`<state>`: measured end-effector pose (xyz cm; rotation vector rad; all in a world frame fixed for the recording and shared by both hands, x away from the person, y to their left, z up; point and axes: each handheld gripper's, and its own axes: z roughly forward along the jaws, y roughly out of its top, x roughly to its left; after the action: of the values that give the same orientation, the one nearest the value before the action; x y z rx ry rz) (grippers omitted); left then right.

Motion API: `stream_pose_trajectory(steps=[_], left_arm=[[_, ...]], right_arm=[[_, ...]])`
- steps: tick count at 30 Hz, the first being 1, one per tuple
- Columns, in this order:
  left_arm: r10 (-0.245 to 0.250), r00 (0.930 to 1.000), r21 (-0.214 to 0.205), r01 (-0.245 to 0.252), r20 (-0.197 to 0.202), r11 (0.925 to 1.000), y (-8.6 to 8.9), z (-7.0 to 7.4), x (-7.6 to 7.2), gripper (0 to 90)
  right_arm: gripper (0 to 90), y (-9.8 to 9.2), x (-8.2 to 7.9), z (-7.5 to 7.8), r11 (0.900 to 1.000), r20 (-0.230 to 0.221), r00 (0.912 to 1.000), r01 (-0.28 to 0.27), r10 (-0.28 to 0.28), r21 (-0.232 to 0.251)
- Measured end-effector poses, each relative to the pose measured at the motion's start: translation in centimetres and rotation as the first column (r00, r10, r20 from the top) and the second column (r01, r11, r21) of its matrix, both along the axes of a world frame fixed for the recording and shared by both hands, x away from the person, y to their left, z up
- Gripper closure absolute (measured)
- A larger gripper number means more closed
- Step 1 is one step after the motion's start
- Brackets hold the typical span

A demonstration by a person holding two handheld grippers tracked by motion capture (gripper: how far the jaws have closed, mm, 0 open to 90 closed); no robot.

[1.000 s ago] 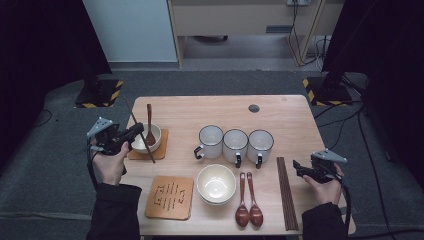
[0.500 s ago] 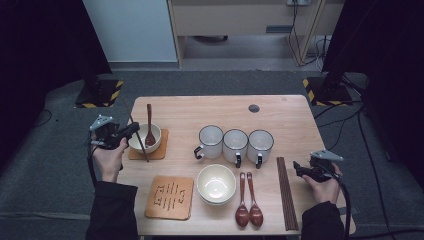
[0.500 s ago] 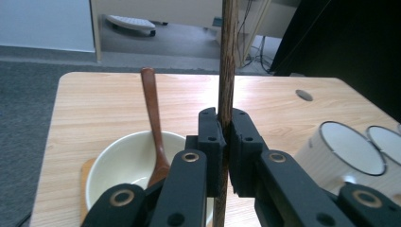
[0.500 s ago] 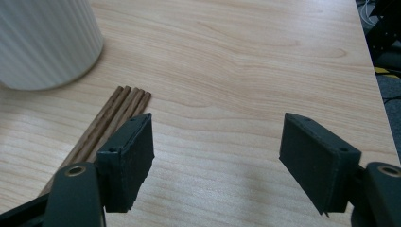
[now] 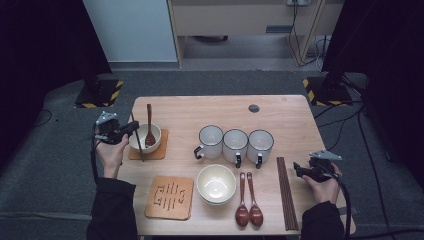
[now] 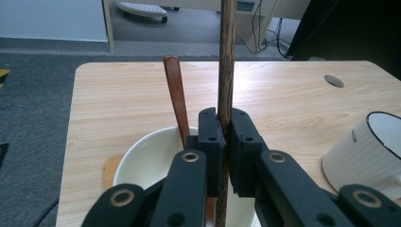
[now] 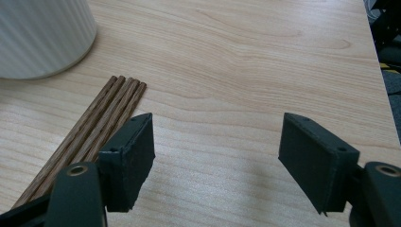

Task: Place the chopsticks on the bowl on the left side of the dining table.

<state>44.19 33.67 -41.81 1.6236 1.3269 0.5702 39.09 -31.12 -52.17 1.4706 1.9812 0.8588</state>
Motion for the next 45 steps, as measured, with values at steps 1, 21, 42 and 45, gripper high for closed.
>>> stream_pose_trajectory(steps=[1,21,42,45], left_arm=[[0.000,1.0000,-0.005,0.000,-0.002,1.0000,0.1,-0.2,0.3,84.0],[-0.012,0.9987,0.004,0.012,-0.050,0.9999,-0.4,-2.6,2.8,84.0],[-0.045,0.9897,0.067,0.055,-0.136,0.9963,-1.5,-4.4,3.8,83.5],[-0.055,0.9872,0.087,0.069,-0.150,0.9939,-1.8,-4.6,3.9,83.4]], right_arm=[[27.6,0.0,0.0,0.0,1.0000,-0.005,1.0000,0.002,-0.002,0.005],[27.6,0.0,0.3,-0.4,1.0000,-0.026,0.9997,0.002,-0.002,-0.004],[23.7,-0.9,0.3,-1.4,0.9990,-0.042,0.9985,0.037,-0.036,0.025],[23.2,-0.9,0.2,-1.5,0.9986,-0.038,0.9985,0.041,-0.040,0.033]])
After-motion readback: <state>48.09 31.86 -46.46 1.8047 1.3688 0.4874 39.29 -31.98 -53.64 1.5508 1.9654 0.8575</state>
